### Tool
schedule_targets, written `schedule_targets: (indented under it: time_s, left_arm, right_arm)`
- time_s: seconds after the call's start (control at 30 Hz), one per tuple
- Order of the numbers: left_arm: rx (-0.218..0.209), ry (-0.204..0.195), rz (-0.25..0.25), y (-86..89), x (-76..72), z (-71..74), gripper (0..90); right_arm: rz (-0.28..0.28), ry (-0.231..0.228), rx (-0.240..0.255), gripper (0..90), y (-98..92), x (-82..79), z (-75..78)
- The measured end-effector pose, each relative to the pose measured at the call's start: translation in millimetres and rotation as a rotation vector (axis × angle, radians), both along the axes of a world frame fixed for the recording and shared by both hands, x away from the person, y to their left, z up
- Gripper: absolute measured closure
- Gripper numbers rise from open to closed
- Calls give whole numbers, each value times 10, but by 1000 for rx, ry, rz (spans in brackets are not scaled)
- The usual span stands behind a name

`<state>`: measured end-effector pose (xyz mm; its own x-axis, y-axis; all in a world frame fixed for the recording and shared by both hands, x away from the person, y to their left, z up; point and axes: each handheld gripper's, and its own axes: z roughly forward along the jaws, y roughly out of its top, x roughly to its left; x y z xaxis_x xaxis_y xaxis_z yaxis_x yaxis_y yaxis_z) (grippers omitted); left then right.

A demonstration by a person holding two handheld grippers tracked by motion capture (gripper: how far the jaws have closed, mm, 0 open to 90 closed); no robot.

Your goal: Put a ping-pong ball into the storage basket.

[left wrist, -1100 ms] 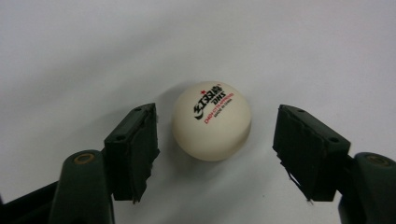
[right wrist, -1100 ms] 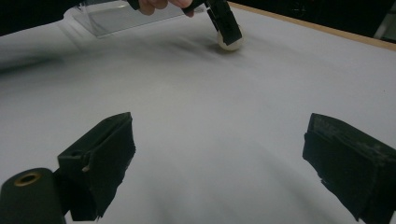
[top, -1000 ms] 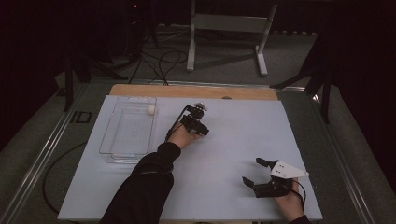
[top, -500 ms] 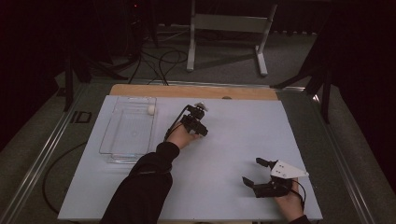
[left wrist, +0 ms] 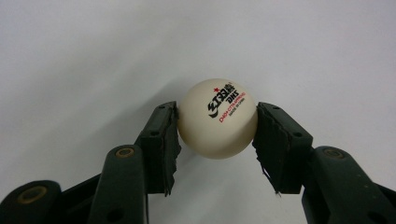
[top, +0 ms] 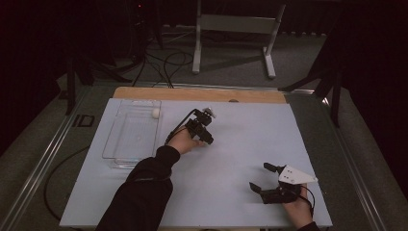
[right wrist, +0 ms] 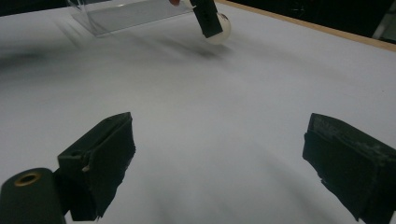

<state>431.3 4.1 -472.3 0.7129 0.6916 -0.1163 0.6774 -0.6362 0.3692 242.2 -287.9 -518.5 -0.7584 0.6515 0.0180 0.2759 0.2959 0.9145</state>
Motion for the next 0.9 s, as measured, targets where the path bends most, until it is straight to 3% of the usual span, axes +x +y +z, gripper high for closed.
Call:
schedule_targets:
  time_s: [0.17,0.43,0.9]
  left_arm:
    - [5,12,-62,-8,-74,38,516]
    - [6,18,-99,9,-151,81,516]
    - [35,32,-207,144,-328,191,516]
  right_arm:
    - [0,-1,-1,90,-1,3,-4]
    - [0,-1,-2,91,2,2,-4]
    - [-3,-1,-3,91,1,-1,1]
